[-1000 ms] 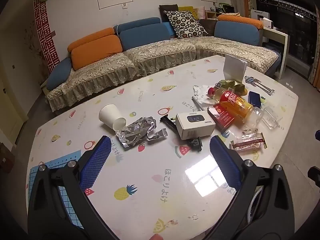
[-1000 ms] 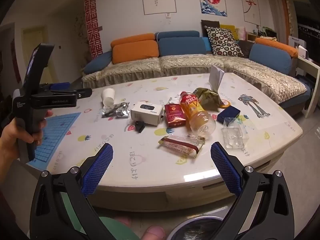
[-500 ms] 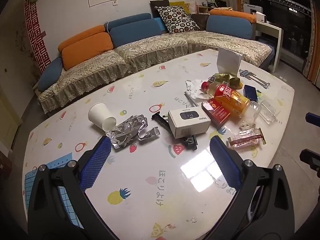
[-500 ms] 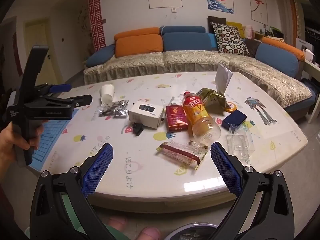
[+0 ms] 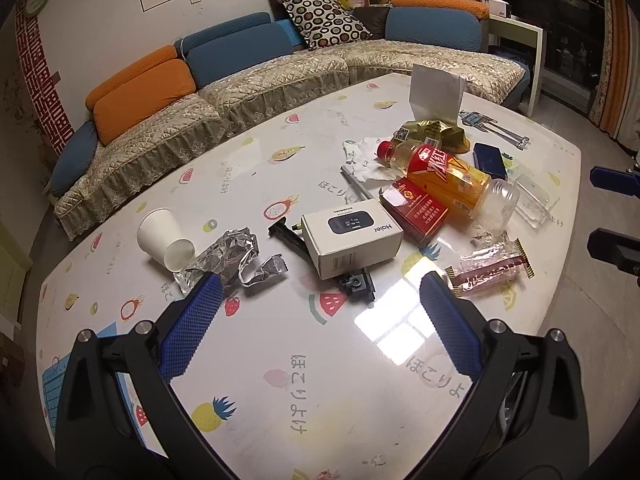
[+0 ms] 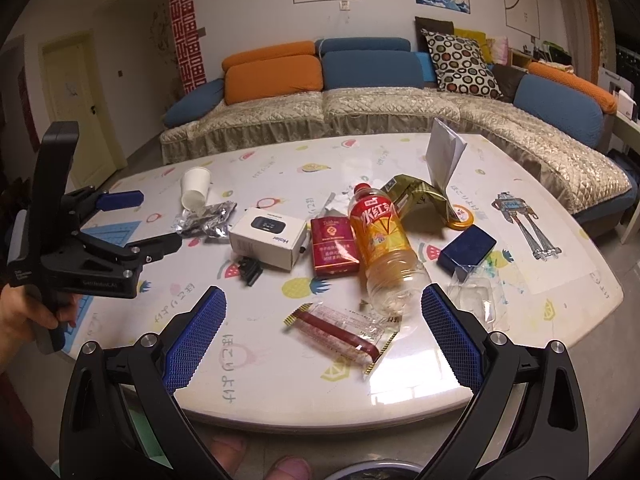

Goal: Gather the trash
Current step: 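Move both tools toward the orange-labelled drink bottle and white Haier box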

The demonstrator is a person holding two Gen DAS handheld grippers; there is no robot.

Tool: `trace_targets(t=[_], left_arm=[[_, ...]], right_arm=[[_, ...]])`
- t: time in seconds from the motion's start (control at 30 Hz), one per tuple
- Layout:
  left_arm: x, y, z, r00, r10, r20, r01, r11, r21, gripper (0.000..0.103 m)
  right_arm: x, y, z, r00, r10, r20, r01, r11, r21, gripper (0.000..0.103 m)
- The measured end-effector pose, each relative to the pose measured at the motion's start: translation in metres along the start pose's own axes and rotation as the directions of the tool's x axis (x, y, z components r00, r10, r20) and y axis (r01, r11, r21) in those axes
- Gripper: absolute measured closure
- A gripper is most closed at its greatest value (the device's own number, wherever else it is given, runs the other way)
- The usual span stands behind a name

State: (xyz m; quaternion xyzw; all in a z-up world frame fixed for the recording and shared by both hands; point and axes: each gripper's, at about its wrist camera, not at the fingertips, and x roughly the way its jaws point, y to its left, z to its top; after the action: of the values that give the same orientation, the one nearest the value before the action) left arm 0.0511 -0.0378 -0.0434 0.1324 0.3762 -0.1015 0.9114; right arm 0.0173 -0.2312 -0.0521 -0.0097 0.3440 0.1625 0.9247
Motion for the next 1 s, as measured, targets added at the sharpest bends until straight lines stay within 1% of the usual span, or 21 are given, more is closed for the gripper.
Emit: trace_targets(t=[0.1, 0.27, 0.4, 0.57, 0.67, 0.8, 0.9, 1.0], left_arm=[[0.008, -0.005, 0.003, 1.0, -0.023, -0.01, 0.023, 0.999, 0.022, 0.006], [0.027, -0.009, 0.008, 0.993, -0.112, -0.038, 0.114, 0.992, 0.045, 0.006], [0.041, -0.011, 0.012, 0.989, -0.14, -0.052, 0.144, 0.987, 0.065, 0.006], [0.056, -0.011, 0.017, 0.974, -0.217, -0.063, 0.221, 0.972, 0.084, 0.006], [0.07, -0.008, 0.022, 0.966, -0.251, -0.063, 0.256, 0.961, 0.106, 0.006], [0.085, -0.01, 0.024, 0.958, -0.28, -0.067, 0.288, 0.944, 0.16, 0.006], [0.098, -0.01, 0.026, 0.943, -0.321, -0.091, 0.333, 0.925, 0.185, 0.006], [0.11, -0.007, 0.028, 0.932, -0.343, -0.12, 0.361, 0.91, 0.203, 0.006]], right_arm=[[0.009, -0.004, 0.004, 1.0, -0.011, -0.015, 0.01, 1.0, -0.012, 0.006], [0.029, -0.014, 0.013, 0.999, 0.008, -0.053, -0.009, 1.0, -0.018, 0.006], [0.045, -0.017, 0.019, 0.996, 0.02, -0.082, -0.023, 0.999, -0.036, 0.006], [0.067, -0.018, 0.025, 0.991, 0.064, -0.118, -0.071, 0.996, -0.056, 0.006], [0.08, -0.018, 0.028, 0.989, 0.057, -0.135, -0.068, 0.994, -0.08, 0.006], [0.1, -0.022, 0.03, 0.984, 0.063, -0.169, -0.078, 0.994, -0.082, 0.006], [0.115, -0.023, 0.031, 0.981, 0.055, -0.185, -0.074, 0.993, -0.094, 0.006], [0.131, -0.029, 0.034, 0.978, 0.036, -0.204, -0.058, 0.993, -0.101, 0.006]])
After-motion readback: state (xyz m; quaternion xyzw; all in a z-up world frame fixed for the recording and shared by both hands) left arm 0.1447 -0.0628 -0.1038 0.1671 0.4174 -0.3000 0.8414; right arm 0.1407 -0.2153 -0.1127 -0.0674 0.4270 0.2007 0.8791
